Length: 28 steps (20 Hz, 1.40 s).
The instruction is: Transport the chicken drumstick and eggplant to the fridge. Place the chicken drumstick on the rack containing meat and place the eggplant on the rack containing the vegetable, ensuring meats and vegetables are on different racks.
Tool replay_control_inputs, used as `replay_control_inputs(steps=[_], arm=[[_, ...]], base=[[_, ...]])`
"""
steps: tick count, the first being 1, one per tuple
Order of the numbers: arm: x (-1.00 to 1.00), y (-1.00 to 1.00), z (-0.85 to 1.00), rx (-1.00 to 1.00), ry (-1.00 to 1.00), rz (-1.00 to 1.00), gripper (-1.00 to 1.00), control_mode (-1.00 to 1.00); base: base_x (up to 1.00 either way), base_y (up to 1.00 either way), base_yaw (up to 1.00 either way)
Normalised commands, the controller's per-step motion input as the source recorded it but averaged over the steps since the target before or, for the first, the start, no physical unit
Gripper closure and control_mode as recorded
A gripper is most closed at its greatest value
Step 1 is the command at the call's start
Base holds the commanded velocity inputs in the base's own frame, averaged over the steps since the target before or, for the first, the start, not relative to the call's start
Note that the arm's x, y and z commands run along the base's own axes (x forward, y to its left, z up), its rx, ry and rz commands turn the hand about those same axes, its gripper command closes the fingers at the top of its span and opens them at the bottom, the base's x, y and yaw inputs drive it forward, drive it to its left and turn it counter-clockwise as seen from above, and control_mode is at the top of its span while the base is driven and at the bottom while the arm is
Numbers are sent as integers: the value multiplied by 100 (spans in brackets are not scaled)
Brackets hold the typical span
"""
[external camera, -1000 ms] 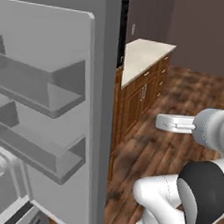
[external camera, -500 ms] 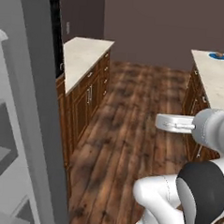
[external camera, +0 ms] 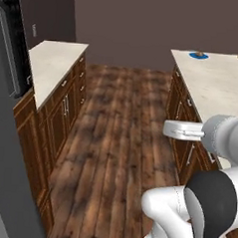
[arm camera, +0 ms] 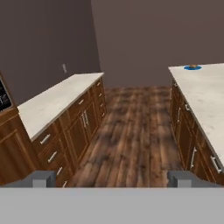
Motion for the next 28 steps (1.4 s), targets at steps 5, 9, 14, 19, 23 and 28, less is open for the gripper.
replay_control_inputs(steps=[5,9,14,19,23,28], arm=[[0,0,0,0,0,0,-100,100],[0,0,0,0,0,0,-100,100],[0,0,0,0,0,0,-100,100],[0,0,0,0,0,0,-100,100],[0,0,0,0,0,0,-100,100],[0,0,0,0,0,0,-100,100]], base=[[100,-51,-9],[100,39,-13],[100,65,-1],[100,-42,-1],[100,-100,0],[100,-59,0]])
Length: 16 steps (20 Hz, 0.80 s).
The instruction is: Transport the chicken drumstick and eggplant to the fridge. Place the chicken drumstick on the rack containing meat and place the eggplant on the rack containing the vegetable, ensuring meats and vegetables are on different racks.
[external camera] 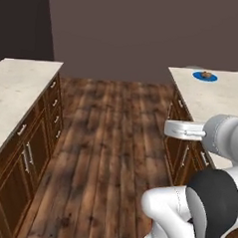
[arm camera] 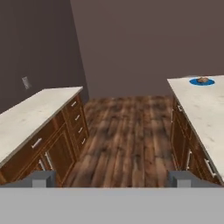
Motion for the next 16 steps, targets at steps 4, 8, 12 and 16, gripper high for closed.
replay_control_inputs(steps=[4,8,12,16], arm=[[0,0,0,0,0,0,-100,100],[0,0,0,0,0,0,-100,100],[0,0,0,0,0,0,-100,100],[0,0,0,0,0,0,-100,100]], base=[[100,0,0],[100,0,0],[100,0,0],[100,12,-1]])
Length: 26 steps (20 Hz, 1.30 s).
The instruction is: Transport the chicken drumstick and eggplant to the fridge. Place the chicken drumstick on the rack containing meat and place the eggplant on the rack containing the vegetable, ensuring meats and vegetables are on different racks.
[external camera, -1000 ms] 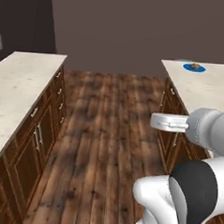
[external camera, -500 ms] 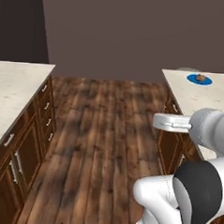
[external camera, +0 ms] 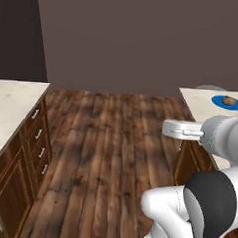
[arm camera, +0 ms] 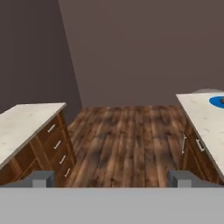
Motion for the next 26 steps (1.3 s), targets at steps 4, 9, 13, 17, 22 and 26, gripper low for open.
replay_control_inputs(steps=[4,9,13,17,22,26], arm=[[0,0,0,0,0,0,-100,100],[0,0,0,0,0,0,-100,100],[0,0,0,0,0,0,-100,100],[0,0,0,0,0,0,-100,100],[0,0,0,0,0,0,-100,100],[0,0,0,0,0,0,-100,100]], base=[[100,30,-3],[100,67,-19],[100,89,-51],[97,74,-72],[60,45,-86],[56,38,-87]])
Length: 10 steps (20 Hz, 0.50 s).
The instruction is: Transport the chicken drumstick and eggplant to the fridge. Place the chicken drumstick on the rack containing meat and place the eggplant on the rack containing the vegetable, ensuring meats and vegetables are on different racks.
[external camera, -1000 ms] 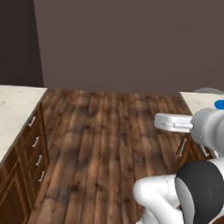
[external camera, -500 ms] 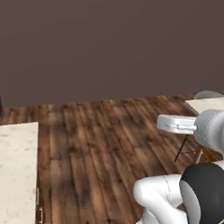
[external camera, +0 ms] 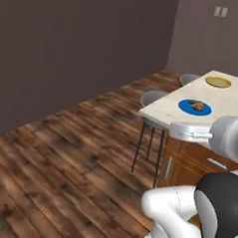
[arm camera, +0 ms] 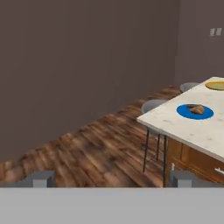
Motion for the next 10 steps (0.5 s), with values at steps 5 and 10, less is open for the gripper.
replay_control_inputs(steps=[5,10], arm=[[0,0,0,0,0,0,-100,100],[0,0,0,0,0,0,-100,100]], base=[[64,55,-85],[71,64,-81]])
